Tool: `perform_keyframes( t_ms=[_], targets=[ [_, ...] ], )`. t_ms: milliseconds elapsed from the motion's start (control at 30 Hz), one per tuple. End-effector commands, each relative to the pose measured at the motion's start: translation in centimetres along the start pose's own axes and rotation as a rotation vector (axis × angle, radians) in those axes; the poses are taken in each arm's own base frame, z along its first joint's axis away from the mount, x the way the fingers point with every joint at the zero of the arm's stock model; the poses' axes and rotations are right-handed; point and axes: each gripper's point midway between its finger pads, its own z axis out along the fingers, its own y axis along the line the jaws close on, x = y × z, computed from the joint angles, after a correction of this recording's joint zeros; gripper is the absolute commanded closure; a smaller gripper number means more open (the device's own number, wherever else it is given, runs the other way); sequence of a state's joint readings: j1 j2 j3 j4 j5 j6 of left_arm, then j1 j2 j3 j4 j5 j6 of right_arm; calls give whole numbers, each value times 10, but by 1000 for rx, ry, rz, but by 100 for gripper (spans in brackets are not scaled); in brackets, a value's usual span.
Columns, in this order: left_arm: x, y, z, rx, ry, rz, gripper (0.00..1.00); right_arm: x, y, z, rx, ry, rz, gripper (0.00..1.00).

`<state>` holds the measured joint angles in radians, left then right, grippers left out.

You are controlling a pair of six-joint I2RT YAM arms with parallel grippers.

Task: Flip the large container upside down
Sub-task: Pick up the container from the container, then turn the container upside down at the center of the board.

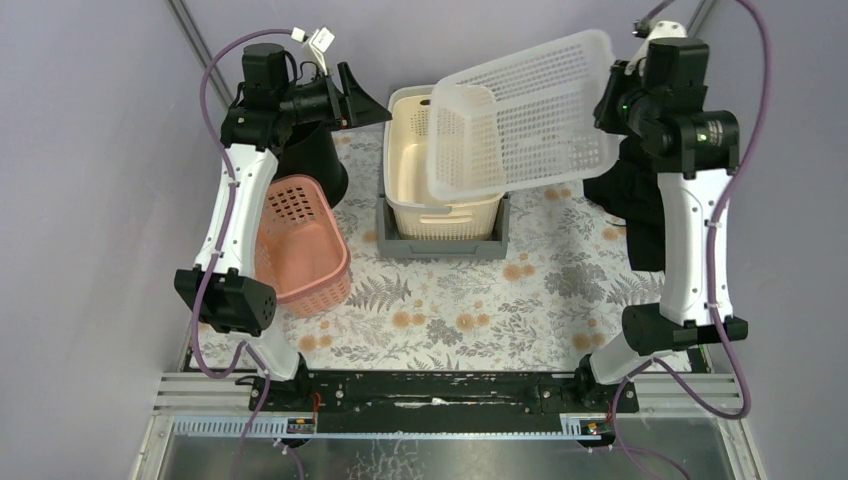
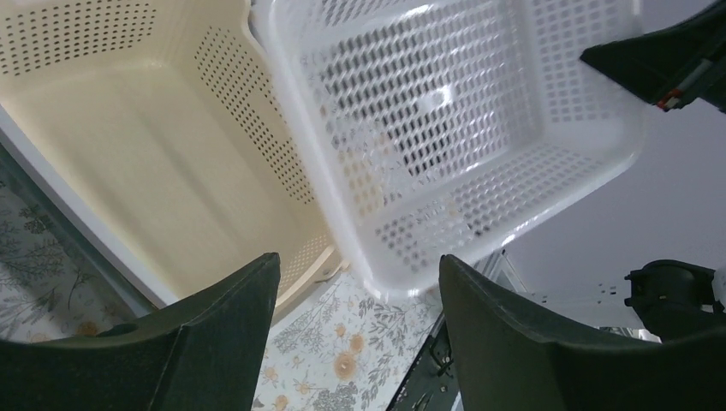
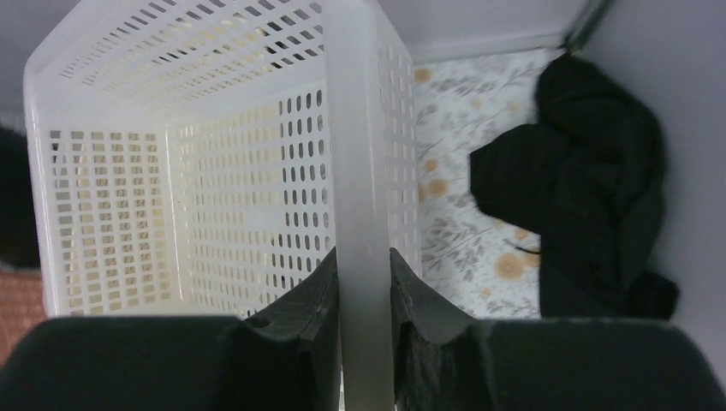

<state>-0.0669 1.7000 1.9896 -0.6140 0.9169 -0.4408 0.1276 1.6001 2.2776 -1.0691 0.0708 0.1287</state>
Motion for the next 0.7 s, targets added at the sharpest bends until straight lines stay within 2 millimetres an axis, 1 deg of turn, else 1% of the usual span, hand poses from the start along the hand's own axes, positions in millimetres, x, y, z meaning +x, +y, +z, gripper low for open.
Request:
perform_keyframes(
  t_ms=[0,167,333,433,567,667],
  targets=[
    [-5,-14,-8,40,-27,38,25,-68,-31,-47,123,-308,74,100],
    [0,-13,-10,30,-26,24,26,-85,-61,-68,226,-396,91,100],
    [3,-12,-10,34,-28,-3,29,-92,-87,-86,344,-451,89,100],
    [5,-13,-9,38,-23,-14,30,-92,-101,-91,422,-459,60,100],
    [7,-17,-9,40,-21,-14,30,-88,-114,-92,502,-457,28,100],
    [10,-19,-9,42,-17,-18,31,-87,-118,-92,528,-458,19,100]
  ],
)
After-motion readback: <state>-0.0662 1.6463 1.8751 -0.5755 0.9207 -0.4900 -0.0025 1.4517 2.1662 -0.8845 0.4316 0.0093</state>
